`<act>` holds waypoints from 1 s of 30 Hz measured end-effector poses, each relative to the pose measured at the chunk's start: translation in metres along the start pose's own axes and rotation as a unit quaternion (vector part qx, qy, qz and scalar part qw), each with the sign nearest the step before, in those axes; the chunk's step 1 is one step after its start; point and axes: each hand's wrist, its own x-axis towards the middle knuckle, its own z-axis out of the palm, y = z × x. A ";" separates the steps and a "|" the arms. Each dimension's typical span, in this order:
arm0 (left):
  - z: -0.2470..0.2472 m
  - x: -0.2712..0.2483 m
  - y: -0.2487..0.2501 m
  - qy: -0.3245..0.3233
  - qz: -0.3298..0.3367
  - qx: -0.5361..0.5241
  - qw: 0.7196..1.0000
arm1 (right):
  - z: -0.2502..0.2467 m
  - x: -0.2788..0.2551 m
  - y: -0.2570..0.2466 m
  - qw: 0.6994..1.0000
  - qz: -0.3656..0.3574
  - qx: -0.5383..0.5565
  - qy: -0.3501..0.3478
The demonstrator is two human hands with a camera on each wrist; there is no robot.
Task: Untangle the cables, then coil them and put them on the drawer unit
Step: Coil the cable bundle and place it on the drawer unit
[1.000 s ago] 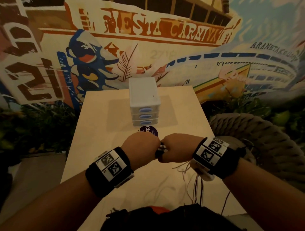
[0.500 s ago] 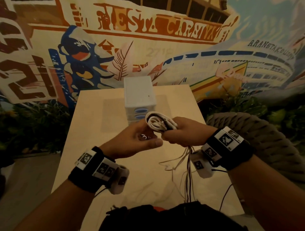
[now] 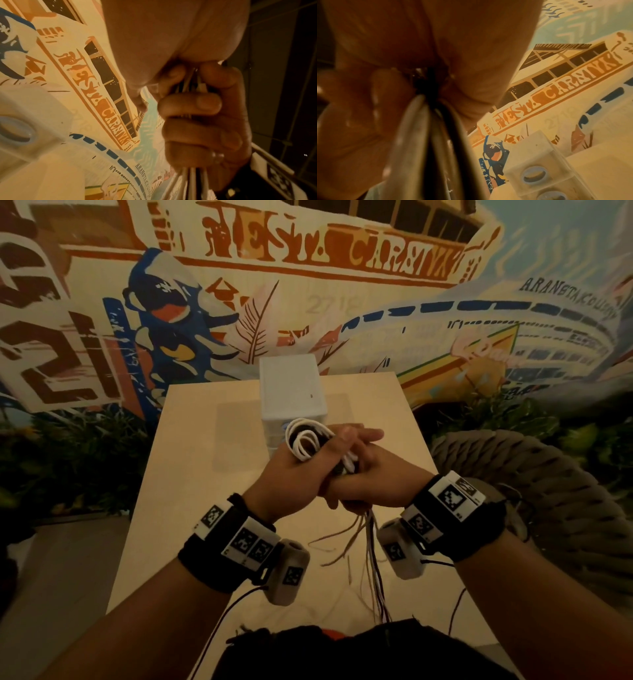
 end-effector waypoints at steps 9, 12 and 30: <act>-0.003 0.001 0.006 0.116 0.000 -0.178 0.977 | 0.012 -0.018 0.044 0.996 0.078 -0.019 -0.037; -0.013 -0.004 0.002 0.112 -0.016 -0.153 0.982 | 0.014 -0.034 0.060 0.995 0.093 0.015 -0.021; -0.041 -0.015 0.001 -0.166 -0.024 0.496 0.852 | -0.002 -0.039 0.027 0.972 0.209 -0.101 0.035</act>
